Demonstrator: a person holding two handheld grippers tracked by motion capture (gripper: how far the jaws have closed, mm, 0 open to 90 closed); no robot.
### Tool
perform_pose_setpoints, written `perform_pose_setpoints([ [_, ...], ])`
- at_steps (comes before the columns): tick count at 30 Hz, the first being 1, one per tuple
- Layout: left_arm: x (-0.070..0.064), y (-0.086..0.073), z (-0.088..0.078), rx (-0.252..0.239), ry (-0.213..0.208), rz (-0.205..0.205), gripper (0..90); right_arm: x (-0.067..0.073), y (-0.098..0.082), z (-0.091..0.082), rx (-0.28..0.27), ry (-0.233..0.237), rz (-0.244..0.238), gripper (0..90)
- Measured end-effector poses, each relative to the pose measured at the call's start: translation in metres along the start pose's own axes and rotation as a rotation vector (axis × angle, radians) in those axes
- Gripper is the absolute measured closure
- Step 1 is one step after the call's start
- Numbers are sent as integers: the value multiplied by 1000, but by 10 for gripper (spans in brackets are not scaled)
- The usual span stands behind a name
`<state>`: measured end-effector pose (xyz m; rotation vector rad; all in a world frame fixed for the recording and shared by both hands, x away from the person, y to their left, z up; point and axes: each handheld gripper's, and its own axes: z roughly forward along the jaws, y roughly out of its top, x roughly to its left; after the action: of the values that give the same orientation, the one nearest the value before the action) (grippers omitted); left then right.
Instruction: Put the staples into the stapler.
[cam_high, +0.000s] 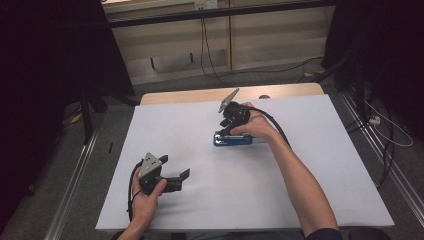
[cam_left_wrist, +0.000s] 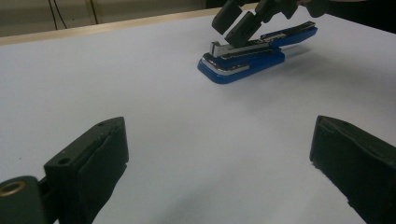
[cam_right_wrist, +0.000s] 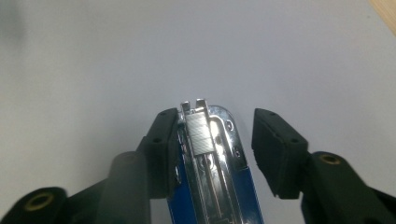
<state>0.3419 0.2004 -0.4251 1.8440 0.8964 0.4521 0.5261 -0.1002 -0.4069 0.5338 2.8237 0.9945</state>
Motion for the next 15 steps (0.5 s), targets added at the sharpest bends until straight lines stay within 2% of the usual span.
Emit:
perform_pose_setpoints([
  [6, 0, 0, 0, 1, 1, 3, 46, -2, -6, -4, -22, -33, 80, 393],
  [9, 0, 0, 0, 3, 2, 0, 46, -3, -9, -5, -35, -36, 108, 365],
  [15, 0, 0, 1, 7, 2, 3, 46, -1, -14, -8, -53, -65, 136, 256],
])
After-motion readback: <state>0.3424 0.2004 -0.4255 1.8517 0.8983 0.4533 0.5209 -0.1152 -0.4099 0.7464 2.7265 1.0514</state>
